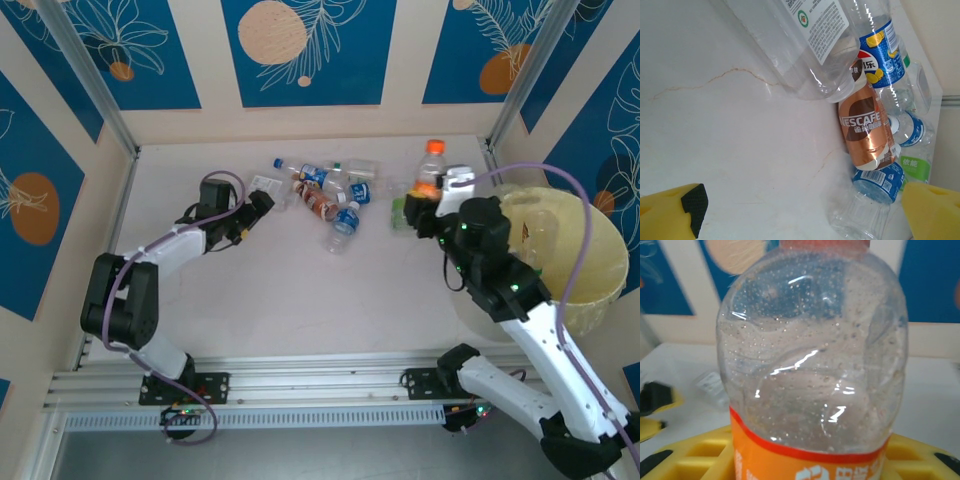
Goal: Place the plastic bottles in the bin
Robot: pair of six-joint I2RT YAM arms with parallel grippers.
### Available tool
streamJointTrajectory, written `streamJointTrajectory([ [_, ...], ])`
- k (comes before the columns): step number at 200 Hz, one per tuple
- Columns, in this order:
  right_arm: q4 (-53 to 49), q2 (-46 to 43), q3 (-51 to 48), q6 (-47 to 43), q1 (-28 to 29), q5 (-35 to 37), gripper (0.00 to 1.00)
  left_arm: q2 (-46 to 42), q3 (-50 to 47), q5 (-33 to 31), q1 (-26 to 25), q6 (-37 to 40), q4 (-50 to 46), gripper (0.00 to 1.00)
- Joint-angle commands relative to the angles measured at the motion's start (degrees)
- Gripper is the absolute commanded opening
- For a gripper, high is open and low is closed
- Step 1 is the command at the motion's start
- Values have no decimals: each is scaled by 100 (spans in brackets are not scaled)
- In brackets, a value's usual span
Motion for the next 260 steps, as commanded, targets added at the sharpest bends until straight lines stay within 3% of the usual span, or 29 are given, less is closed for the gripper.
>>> streamJointTrajectory([
  [1,-1155,-91,457,-162,-609,453,36,82,181,179,65,-112,163,100],
  [22,-1472,-109,752,-34,-1242,-105,37,130,214,237,65,-157,215,100],
  [49,-1617,-183,1033,-2,-1793,-191,37,149,237,273,66,-150,192,100],
  [125,-2322,-480,1056,-313,-3210,608,37,179,326,310,66,-94,128,100],
  [183,-2639,-90,704,475,-5192,-80,37,325,548,429,66,-66,127,100],
  [213,-3045,308,735,1049,-5304,535,40,384,619,432,62,-61,120,100],
  [241,-2737,132,178,1334,-5299,883,48,535,873,591,65,9,-78,100],
  [260,-2716,135,36,1353,-5297,1271,48,578,994,642,66,35,-185,100],
])
